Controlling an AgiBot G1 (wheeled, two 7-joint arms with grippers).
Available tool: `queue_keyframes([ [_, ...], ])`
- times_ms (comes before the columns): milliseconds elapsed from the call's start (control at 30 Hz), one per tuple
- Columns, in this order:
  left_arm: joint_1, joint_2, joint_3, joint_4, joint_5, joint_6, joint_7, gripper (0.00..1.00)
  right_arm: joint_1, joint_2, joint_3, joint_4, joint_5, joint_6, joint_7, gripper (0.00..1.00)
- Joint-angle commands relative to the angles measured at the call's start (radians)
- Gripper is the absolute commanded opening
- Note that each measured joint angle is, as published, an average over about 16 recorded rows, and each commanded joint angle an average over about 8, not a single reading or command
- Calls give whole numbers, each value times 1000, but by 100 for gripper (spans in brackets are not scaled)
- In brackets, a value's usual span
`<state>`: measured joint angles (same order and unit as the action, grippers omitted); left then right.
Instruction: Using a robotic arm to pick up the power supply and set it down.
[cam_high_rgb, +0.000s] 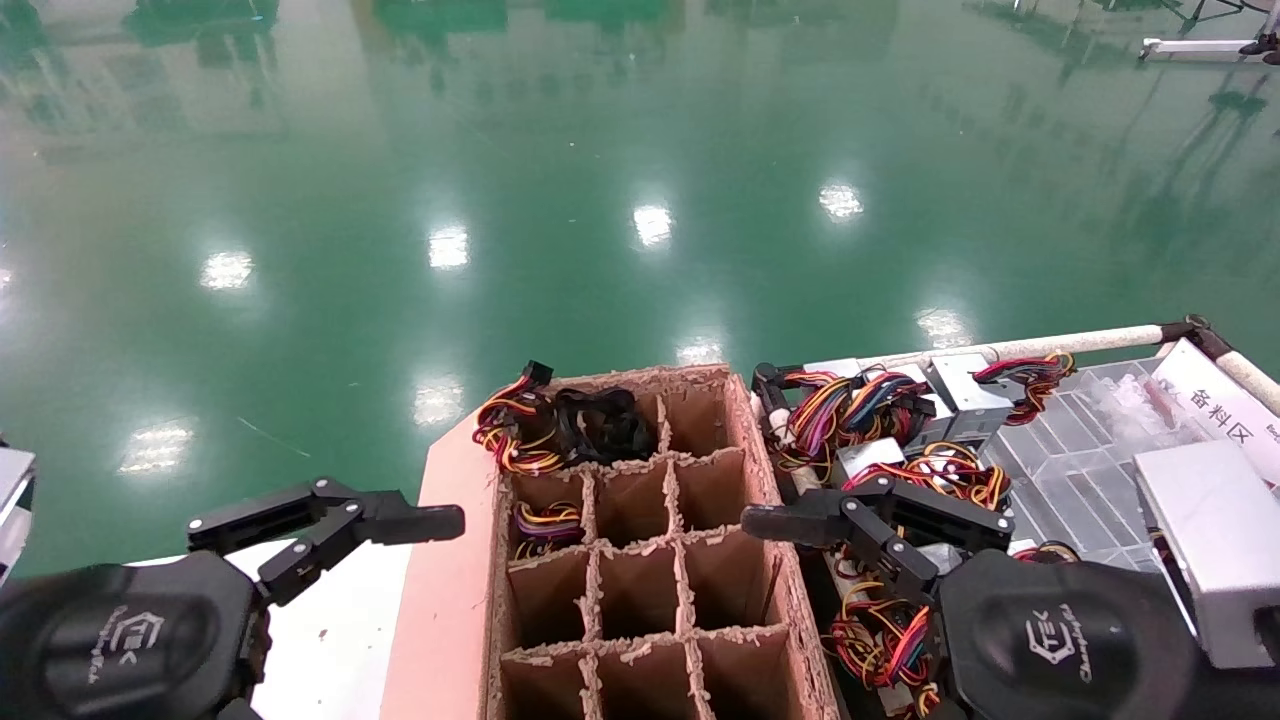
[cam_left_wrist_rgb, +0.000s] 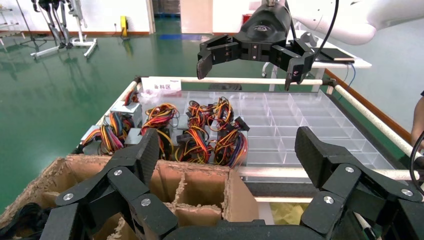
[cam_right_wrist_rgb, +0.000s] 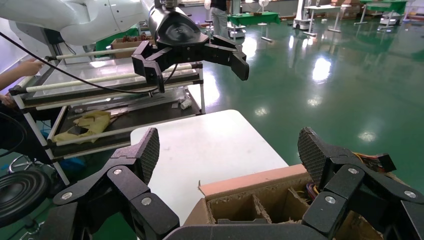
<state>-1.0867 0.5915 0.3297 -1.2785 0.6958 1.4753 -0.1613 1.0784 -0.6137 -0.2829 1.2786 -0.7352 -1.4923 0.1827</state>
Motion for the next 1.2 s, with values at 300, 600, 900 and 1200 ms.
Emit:
queue_keyframes([
  [300, 0, 0, 0, 0, 0, 0, 0, 0, 0, 0, 0, 0, 0, 0, 0, 100],
  [600, 0, 0, 0, 0, 0, 0, 0, 0, 0, 0, 0, 0, 0, 0, 0, 100],
  [900, 0, 0, 0, 0, 0, 0, 0, 0, 0, 0, 0, 0, 0, 0, 0, 100],
  [1200, 0, 0, 0, 0, 0, 0, 0, 0, 0, 0, 0, 0, 0, 0, 0, 100],
])
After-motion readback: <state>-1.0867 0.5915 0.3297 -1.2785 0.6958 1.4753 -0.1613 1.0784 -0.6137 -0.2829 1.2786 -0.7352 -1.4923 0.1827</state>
